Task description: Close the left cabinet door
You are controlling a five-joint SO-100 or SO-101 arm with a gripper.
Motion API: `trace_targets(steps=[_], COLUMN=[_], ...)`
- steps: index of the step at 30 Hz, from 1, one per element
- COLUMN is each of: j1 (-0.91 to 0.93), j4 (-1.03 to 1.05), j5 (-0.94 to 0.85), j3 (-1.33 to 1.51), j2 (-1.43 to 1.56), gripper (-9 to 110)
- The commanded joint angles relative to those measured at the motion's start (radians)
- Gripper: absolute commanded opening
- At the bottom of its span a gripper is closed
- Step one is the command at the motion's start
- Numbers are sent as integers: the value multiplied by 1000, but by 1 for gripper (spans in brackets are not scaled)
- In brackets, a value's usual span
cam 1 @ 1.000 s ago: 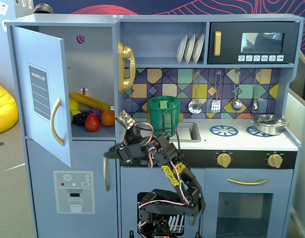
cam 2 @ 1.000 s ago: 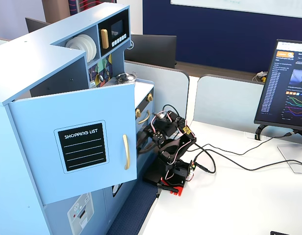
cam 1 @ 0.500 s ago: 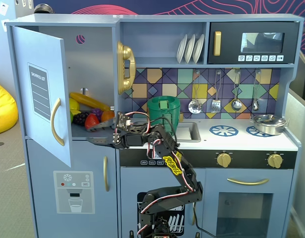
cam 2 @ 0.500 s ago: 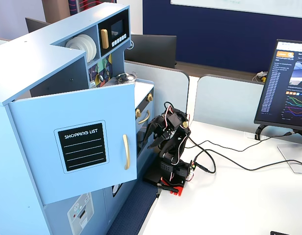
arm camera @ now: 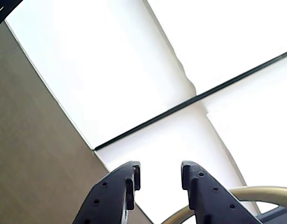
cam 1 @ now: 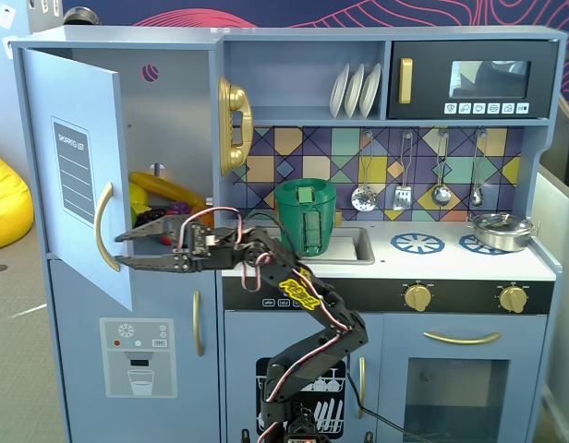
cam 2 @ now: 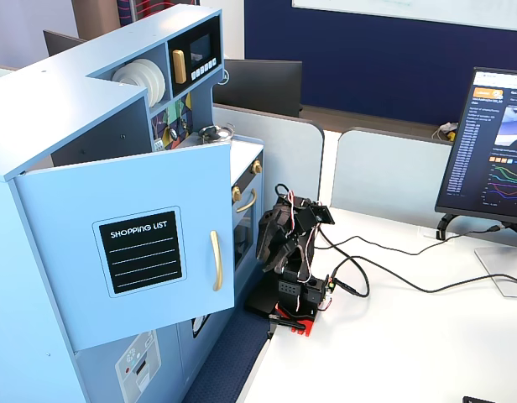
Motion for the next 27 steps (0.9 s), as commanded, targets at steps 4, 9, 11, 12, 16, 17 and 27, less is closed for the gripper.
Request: trace_targets(steps=[4, 9, 11, 12, 16, 17, 27], j1=[3, 35, 55, 71, 129, 140, 265], j4=[-110, -172, -195, -199, -242, -242, -252], j5=[5, 3, 9, 15, 21, 18, 52], j3=[-110, -189, -201, -204, -207, -207, -190], j2=[-126, -233, -259, -267, -302, -305, -272], gripper=[0, 0, 0, 0, 0, 0, 0])
